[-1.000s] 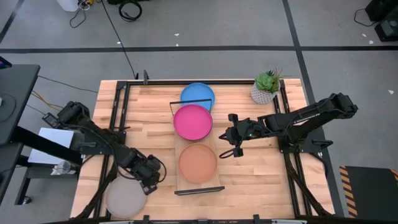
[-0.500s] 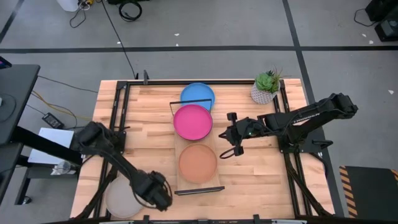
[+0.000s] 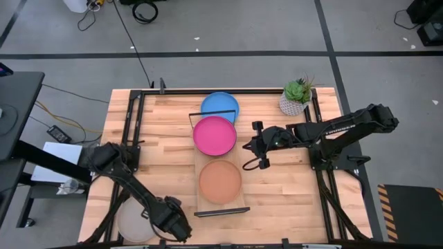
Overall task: Place and stack plates onto a shelf
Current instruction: Stack the gray plate on top of the brown plate on the shelf
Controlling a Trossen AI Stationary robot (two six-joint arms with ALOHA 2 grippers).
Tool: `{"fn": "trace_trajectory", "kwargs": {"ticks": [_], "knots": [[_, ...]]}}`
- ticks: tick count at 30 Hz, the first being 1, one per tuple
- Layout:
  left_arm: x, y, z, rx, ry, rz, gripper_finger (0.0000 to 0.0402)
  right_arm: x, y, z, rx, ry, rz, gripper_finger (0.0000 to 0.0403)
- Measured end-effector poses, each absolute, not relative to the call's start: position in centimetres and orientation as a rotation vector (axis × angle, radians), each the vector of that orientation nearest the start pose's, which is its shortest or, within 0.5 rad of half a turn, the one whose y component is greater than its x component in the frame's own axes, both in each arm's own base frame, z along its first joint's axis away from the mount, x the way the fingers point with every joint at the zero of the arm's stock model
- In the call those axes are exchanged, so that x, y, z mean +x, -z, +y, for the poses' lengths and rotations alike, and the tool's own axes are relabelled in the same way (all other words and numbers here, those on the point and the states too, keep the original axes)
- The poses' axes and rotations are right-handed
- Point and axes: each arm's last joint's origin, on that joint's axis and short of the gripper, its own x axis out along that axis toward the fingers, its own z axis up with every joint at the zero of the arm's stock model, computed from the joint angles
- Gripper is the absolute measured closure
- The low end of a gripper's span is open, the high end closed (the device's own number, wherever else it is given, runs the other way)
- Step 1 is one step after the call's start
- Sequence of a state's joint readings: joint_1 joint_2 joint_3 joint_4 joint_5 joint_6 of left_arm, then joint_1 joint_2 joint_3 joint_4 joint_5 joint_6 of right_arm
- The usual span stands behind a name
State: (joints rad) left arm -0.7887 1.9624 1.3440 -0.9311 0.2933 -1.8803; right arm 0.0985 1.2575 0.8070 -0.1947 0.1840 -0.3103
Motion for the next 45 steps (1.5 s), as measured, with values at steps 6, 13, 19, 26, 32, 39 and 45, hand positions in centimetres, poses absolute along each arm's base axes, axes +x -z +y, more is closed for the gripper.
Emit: {"fn": "trace_trajectory", "kwargs": {"ticks": [6, 13, 19, 26, 32, 39, 45], "knots": [[24.4, -14.2, -26.4, -0.922, -0.835, 1.749, 0.0251, 26.2, -24.5, 2.0, -0.382, -0.040, 0.637, 0.0385], [24.0, -14.2, -26.5, -0.892, -0.825, 1.778, 0.0302, 26.3, -24.6, 2.0, -0.383, -0.040, 0.623, 0.0385], [24.1, -14.6, -26.3, -0.866, -0.771, 1.788, 0.0388, 26.3, -24.6, 2.0, -0.384, -0.041, 0.623, 0.0385], [23.9, -19.1, -25.2, -0.891, -0.637, 1.615, 0.0388, 26.3, -24.6, 2.0, -0.383, -0.039, 0.623, 0.0385], [23.1, -23.3, -23.5, -0.706, -0.377, 1.481, 0.0388, 26.3, -24.6, 2.0, -0.383, -0.034, 0.624, 0.0385], [23.2, -24.9, -22.5, -0.252, 0.051, 1.422, 0.0389, 26.3, -24.6, 2.0, -0.385, -0.034, 0.624, 0.0385], [23.2, -26.2, -22.2, 0.083, 0.223, 1.370, 0.0389, 26.3, -24.6, 2.0, -0.383, -0.033, 0.624, 0.0385]]}}
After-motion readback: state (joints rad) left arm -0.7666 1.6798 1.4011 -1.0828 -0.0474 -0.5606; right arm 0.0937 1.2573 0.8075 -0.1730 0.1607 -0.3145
